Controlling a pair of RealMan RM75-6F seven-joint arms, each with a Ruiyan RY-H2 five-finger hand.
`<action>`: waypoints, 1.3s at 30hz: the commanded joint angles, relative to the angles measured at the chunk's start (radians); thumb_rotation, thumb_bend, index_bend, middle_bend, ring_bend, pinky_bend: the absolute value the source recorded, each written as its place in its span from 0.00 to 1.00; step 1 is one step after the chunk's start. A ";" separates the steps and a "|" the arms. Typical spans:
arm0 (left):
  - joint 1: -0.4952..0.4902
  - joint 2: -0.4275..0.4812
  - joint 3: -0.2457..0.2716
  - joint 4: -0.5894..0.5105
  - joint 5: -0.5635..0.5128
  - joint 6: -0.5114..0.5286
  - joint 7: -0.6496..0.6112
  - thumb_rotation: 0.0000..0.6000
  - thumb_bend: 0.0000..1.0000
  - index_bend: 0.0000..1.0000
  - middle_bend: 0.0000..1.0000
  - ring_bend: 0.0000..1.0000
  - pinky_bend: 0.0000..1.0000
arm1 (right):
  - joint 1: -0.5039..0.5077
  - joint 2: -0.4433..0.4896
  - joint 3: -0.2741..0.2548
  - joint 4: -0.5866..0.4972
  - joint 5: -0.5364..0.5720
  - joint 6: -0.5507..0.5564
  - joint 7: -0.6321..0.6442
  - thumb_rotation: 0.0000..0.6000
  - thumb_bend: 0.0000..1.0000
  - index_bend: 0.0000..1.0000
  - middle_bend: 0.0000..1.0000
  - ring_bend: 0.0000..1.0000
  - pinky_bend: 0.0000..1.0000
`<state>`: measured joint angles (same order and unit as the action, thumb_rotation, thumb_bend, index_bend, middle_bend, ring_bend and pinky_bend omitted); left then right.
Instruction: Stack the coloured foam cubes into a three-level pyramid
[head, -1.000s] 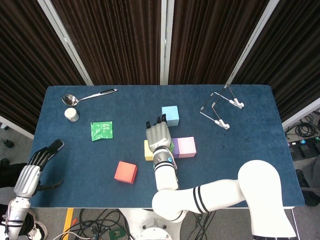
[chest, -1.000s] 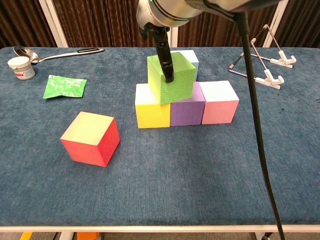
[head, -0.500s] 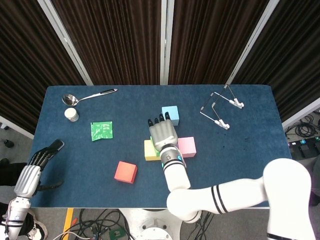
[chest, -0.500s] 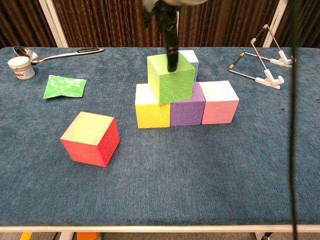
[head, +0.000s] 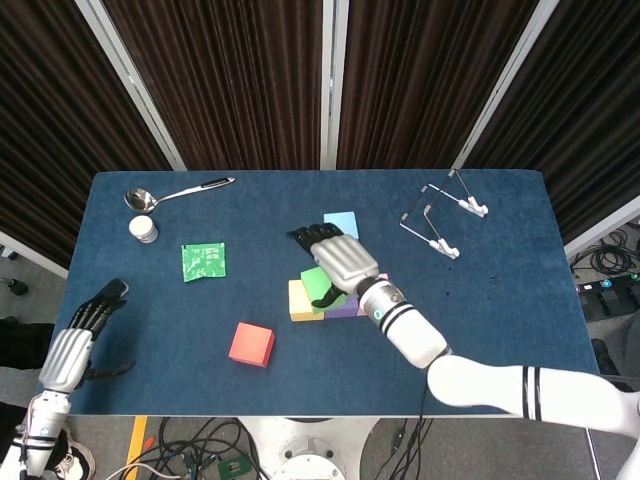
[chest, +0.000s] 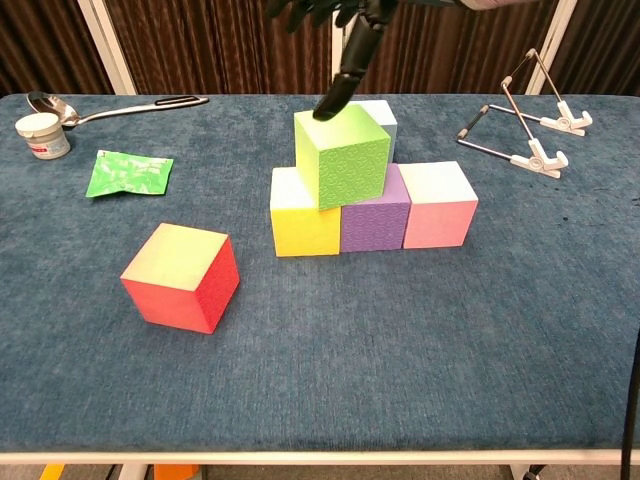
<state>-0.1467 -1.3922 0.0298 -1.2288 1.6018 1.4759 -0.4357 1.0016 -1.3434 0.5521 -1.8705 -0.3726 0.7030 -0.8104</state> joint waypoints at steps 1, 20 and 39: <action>-0.004 0.007 -0.002 -0.015 -0.003 -0.005 0.014 1.00 0.00 0.15 0.09 0.00 0.08 | -0.213 -0.050 0.009 0.190 -0.387 -0.234 0.365 1.00 0.00 0.00 0.04 0.00 0.00; -0.014 0.023 -0.008 -0.062 -0.012 -0.022 0.054 1.00 0.00 0.15 0.09 0.00 0.08 | -0.200 0.053 0.056 0.345 -0.684 -0.336 0.838 1.00 0.00 0.00 0.06 0.00 0.00; -0.007 0.010 -0.010 -0.036 -0.014 -0.007 0.034 1.00 0.00 0.15 0.09 0.00 0.08 | 0.251 -0.274 -0.312 0.896 -0.230 -0.246 0.428 1.00 0.00 0.00 0.05 0.00 0.00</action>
<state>-0.1537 -1.3826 0.0199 -1.2647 1.5880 1.4684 -0.4019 1.1967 -1.5528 0.2825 -1.0435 -0.6523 0.4639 -0.3434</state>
